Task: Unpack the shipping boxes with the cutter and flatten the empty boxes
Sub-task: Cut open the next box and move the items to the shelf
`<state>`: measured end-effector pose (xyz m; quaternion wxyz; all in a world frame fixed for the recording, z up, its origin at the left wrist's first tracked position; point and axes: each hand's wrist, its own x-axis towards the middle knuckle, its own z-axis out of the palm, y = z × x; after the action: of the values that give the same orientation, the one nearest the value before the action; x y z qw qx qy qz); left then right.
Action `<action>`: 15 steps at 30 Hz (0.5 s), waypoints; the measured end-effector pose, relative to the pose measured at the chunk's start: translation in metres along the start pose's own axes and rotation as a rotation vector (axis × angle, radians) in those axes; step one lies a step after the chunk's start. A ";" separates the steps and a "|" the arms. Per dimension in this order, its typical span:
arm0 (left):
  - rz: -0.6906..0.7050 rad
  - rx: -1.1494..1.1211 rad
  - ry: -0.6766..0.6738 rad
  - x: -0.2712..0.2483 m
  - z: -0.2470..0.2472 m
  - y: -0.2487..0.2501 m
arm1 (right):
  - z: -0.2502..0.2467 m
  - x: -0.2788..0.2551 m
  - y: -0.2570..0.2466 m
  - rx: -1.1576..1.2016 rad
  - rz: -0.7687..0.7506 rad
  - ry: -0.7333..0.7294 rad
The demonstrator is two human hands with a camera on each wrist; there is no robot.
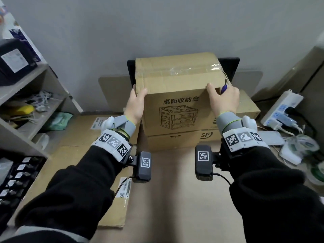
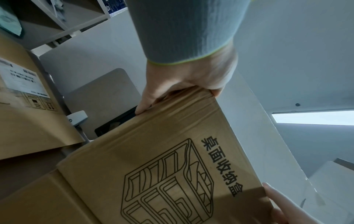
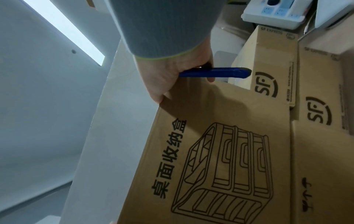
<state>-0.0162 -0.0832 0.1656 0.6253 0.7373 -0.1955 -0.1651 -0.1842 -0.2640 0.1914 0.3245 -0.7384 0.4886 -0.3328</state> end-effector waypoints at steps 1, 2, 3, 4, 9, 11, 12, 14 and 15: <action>0.010 -0.004 0.005 -0.003 0.000 -0.001 | -0.002 -0.002 0.003 -0.009 -0.011 0.000; 0.018 -0.010 0.006 -0.005 0.001 -0.002 | -0.005 -0.004 0.007 -0.019 -0.018 0.003; 0.023 -0.014 0.010 -0.008 0.001 -0.004 | -0.007 -0.005 0.010 -0.013 -0.021 0.004; 0.033 -0.015 0.001 -0.012 0.002 -0.006 | -0.010 -0.008 0.012 0.002 -0.024 0.001; 0.095 -0.108 -0.020 -0.049 0.000 0.014 | -0.035 -0.021 -0.002 0.033 -0.053 0.002; 0.109 -0.113 0.007 -0.059 -0.008 0.021 | -0.046 -0.028 -0.016 0.025 -0.108 0.015; 0.113 -0.114 0.041 -0.068 -0.015 0.024 | -0.053 -0.034 -0.023 0.022 -0.148 0.002; 0.092 -0.132 0.128 -0.082 -0.033 0.030 | -0.064 -0.045 -0.037 0.035 -0.202 -0.039; 0.097 -0.139 0.188 -0.088 -0.046 0.030 | -0.067 -0.051 -0.042 0.060 -0.224 -0.070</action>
<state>-0.0726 -0.0042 0.2029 0.6978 0.6939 -0.1594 -0.0782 -0.2322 -0.2129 0.2545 0.3241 -0.7896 0.3813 -0.3552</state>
